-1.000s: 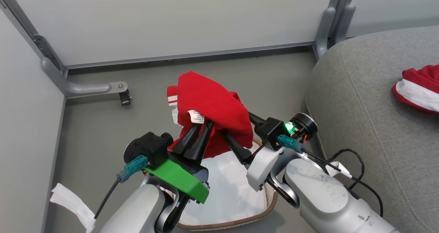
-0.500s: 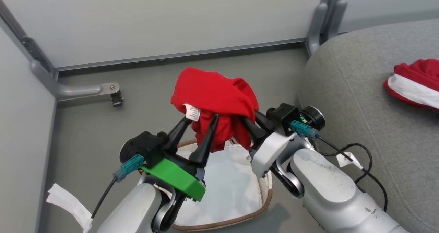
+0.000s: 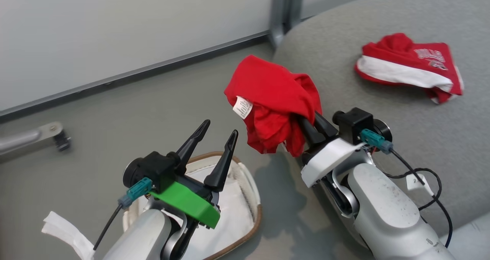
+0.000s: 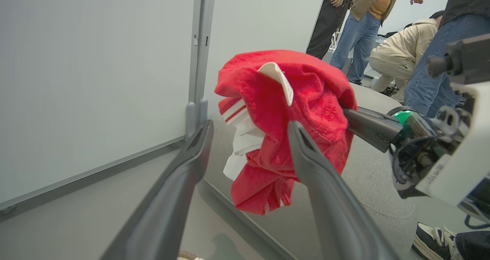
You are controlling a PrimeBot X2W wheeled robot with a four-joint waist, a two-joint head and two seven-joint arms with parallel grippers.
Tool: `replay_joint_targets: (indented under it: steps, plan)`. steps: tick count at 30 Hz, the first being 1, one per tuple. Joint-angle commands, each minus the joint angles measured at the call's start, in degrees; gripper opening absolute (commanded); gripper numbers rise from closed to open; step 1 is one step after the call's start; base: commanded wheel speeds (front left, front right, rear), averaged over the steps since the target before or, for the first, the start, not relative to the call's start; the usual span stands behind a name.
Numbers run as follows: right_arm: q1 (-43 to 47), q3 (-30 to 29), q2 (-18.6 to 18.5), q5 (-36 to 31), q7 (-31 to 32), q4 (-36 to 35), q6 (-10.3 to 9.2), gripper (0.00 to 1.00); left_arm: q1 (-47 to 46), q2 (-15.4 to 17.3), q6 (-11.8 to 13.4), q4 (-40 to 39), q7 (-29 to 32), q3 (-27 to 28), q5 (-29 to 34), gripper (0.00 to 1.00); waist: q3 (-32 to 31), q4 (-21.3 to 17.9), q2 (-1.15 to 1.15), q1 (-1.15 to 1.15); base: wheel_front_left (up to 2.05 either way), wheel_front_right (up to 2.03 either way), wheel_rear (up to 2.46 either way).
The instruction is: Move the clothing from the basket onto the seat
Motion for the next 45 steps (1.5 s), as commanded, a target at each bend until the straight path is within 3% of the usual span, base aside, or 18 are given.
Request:
replay_joint_targets:
  steps: [1, 7, 14, 22, 34, 39, 45]
  plan:
    - [1.2, -0.9, -0.1, -0.5, -0.1, -0.7, -0.06, 0.00, 1.2, 0.3, -0.2, -0.1, 0.0, 0.2, 0.4, 1.00, 1.4, -9.6, 0.00, 0.00, 0.00, 0.00, 0.00]
    - [4.2, -4.7, -0.1, -2.2, -0.1, -2.4, -0.07, 0.00, 1.7, -0.1, -0.2, -0.2, 0.0, -0.5, 1.0, 1.00, 1.9, -15.8, 0.00, 0.00, 0.00, 0.00, 0.00]
    - [6.2, -13.1, -0.1, -7.1, -0.1, -4.8, -0.06, 0.00, -0.4, 0.4, -0.2, 0.6, 0.0, -3.4, 0.2, 1.00, 4.0, -16.6, 0.00, 0.00, 0.00, 0.00, 0.00]
    - [-2.5, -21.4, -0.8, -16.1, -0.1, -3.1, -0.07, 0.00, 1.0, 3.3, -0.2, -0.1, 0.0, -2.7, 0.3, 1.00, 8.2, -16.7, 0.00, 0.00, 0.00, 0.00, 0.00]
    - [-21.1, -40.5, -6.9, -27.5, 5.5, 1.5, -0.07, 0.00, -1.9, 9.9, -0.2, -3.8, 0.1, -3.6, 0.1, 1.00, 18.6, -10.8, 0.00, 0.00, 0.00, 0.00, 0.00]
    - [-25.2, -46.7, -7.3, -32.4, 7.3, 3.6, -0.07, 0.00, -3.6, 12.3, -0.2, -5.5, 0.1, -3.7, -0.3, 1.00, 22.6, -8.6, 0.00, 0.00, 0.00, 0.00, 0.00]
    - [-25.0, -52.6, -3.7, -36.3, 5.9, 6.2, -0.07, 0.00, -4.9, 13.8, -0.2, -6.3, 0.0, -3.2, -0.5, 1.00, 26.0, -6.4, 0.00, 0.00, 0.00, 0.00, 0.00]
